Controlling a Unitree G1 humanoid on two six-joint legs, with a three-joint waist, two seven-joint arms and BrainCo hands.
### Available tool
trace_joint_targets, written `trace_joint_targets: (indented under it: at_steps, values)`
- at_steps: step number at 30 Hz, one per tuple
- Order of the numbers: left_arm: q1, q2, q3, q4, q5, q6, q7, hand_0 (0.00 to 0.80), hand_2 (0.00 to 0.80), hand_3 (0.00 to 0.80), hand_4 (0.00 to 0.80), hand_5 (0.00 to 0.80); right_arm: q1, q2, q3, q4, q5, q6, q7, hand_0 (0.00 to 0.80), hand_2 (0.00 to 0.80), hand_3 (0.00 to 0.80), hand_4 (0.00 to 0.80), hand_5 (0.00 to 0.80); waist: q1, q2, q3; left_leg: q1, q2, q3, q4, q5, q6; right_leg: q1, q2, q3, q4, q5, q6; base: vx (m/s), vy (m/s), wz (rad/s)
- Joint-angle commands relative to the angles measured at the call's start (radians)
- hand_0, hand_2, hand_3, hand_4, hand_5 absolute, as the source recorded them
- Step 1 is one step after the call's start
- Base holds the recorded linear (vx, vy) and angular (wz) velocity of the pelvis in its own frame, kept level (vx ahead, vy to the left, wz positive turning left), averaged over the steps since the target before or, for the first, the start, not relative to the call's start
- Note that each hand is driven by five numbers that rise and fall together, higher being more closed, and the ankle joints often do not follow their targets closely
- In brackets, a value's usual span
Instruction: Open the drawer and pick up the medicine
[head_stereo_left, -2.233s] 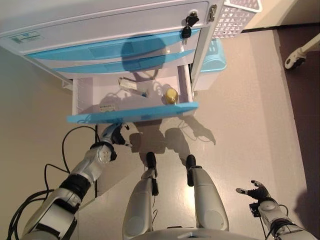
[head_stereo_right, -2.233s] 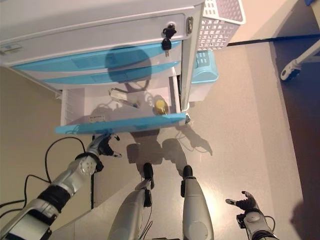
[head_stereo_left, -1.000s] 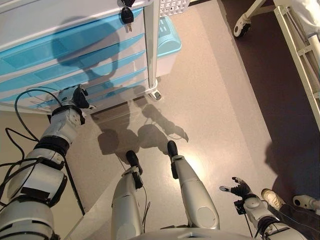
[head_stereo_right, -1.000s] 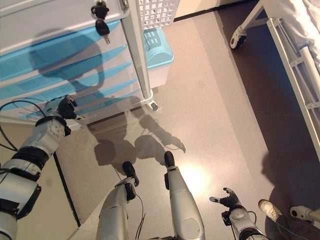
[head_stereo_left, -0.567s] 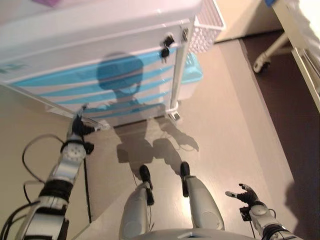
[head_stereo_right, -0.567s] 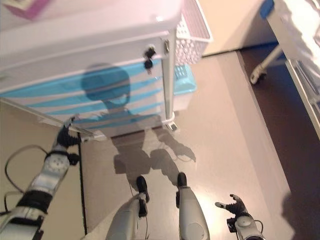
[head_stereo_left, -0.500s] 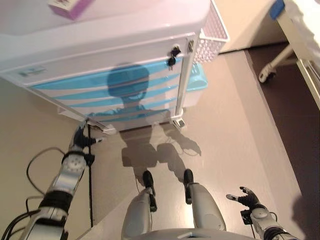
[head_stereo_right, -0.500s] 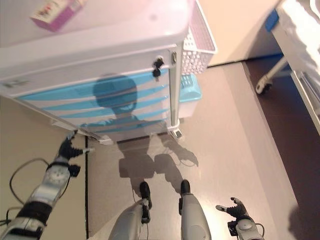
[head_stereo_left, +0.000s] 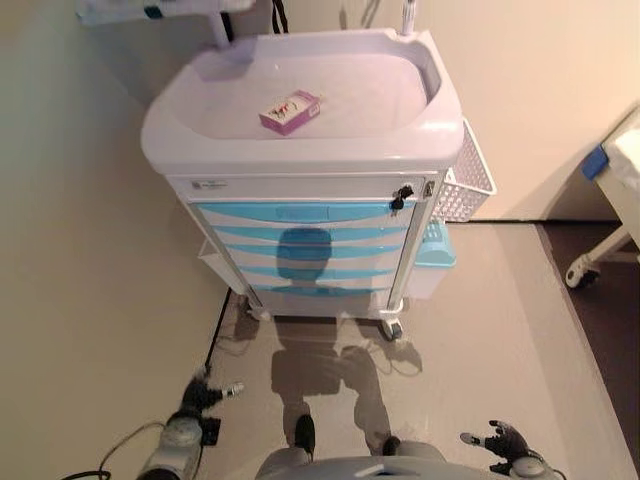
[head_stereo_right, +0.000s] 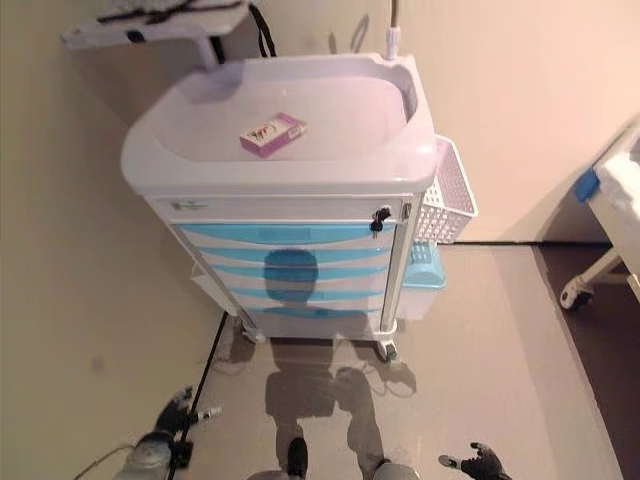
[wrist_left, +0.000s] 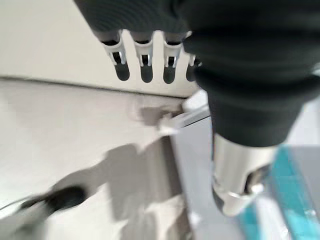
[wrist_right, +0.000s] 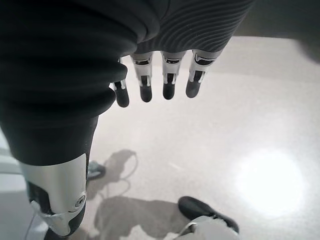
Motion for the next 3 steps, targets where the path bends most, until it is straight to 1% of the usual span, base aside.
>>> trace_joint_targets:
  at_steps: [1, 2, 3]
  values:
    - [-0.067, 0.010, 0.018, 0.043, 0.058, 0.000, 0.004, 0.000, 0.000, 0.000, 0.000, 0.000, -0.026, 0.029, 0.008, 0.014, -0.011, 0.006, -0.015, 0.000, 0.000, 0.000, 0.000, 0.000, 0.012, -0.069, 0.019, 0.059, -0.077, 0.041, -0.007, -0.065, 0.040, 0.036, -0.009, 0.013, -0.186, 0.170, 0.041, 0.068, 0.004, 0.17]
    - [-0.060, -0.015, 0.005, 0.116, 0.086, 0.013, -0.001, 0.000, 0.000, 0.000, 0.000, 0.000, -0.029, 0.044, 0.030, 0.035, -0.024, 0.013, -0.009, 0.000, 0.000, 0.000, 0.000, 0.000, 0.015, -0.076, -0.003, 0.077, -0.077, 0.047, -0.019, -0.066, 0.039, 0.054, -0.007, 0.014, -0.202, 0.173, 0.043, 0.030, 0.010, 0.07]
    - [-0.061, -0.015, 0.005, 0.117, 0.086, 0.012, -0.001, 0.000, 0.000, 0.000, 0.000, 0.000, -0.029, 0.044, 0.030, 0.035, -0.024, 0.013, -0.009, 0.000, 0.000, 0.000, 0.000, 0.000, 0.015, -0.075, -0.003, 0.078, -0.077, 0.047, -0.019, -0.066, 0.039, 0.055, -0.006, 0.015, -0.203, 0.174, 0.043, 0.029, 0.010, 0.03]
